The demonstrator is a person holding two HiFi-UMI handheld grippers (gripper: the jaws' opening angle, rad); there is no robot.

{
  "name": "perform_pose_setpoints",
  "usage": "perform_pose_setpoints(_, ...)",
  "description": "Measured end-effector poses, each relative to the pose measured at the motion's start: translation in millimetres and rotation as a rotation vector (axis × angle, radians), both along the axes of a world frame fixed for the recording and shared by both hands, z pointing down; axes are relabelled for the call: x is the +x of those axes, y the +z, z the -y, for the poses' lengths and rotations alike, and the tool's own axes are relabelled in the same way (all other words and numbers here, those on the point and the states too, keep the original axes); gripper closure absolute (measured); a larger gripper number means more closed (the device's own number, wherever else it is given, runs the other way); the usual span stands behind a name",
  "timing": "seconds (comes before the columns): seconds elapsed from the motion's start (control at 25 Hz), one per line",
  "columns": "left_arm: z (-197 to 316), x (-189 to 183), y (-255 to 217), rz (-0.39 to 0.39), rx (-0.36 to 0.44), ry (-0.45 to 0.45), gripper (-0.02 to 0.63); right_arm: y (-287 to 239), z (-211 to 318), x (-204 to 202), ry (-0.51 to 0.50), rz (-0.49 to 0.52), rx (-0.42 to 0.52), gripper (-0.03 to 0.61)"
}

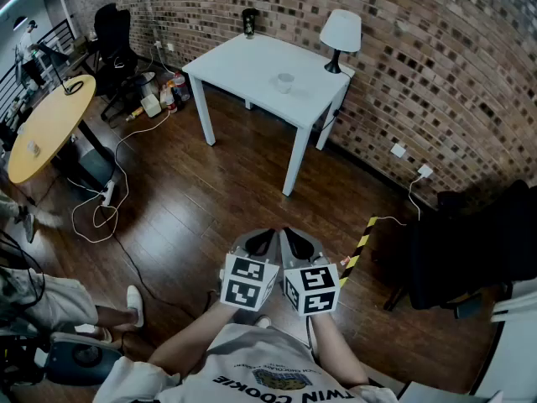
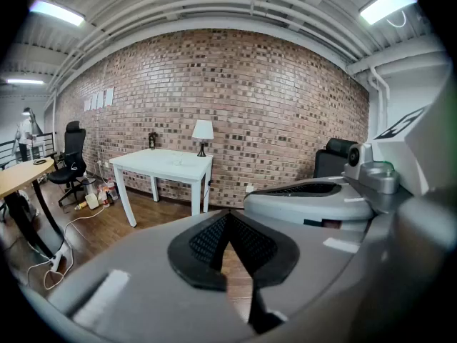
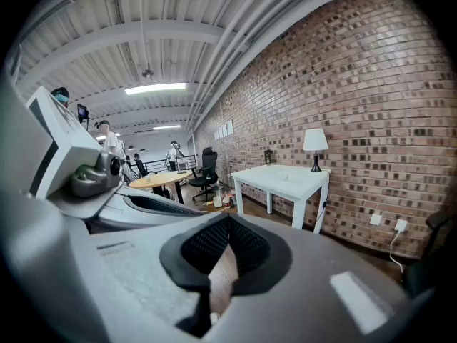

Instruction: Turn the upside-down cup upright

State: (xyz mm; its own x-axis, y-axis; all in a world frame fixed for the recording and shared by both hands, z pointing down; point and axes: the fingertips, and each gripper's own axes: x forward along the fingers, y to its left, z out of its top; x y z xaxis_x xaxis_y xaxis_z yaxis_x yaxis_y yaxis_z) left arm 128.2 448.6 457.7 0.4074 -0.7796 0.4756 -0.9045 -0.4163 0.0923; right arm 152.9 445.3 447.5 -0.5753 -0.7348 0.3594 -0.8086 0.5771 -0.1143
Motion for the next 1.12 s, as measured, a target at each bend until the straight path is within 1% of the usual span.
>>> perform_pose_setpoints(0.2, 41.5, -11.1, 9.4, -0.024, -0.012, -0.002, 0.610, 4.8, 42.3, -12.1, 0.001, -0.016, -0.001, 0.575)
perform_pose_setpoints(0.36, 81.2, -24.8, 12.6, -0.037, -0.014, 0.015, 0.610, 10.5, 81.5, -25.7, 0.017, -0.036, -0.007, 0.575)
perform_pose_setpoints(0.84, 198.4, -96.0, 4.6, -0.073, -0.012, 0.062, 0.610, 6.4, 197.0, -98.3, 0.057, -0.092, -0.011, 0.575)
perform_pose_setpoints(1.12, 242.7, -131.1, 12.1, -0.077, -0.026, 0.073, 0.609, 8.4, 242.4, -131.9, 0.055, -0.129, 0.007, 0.574)
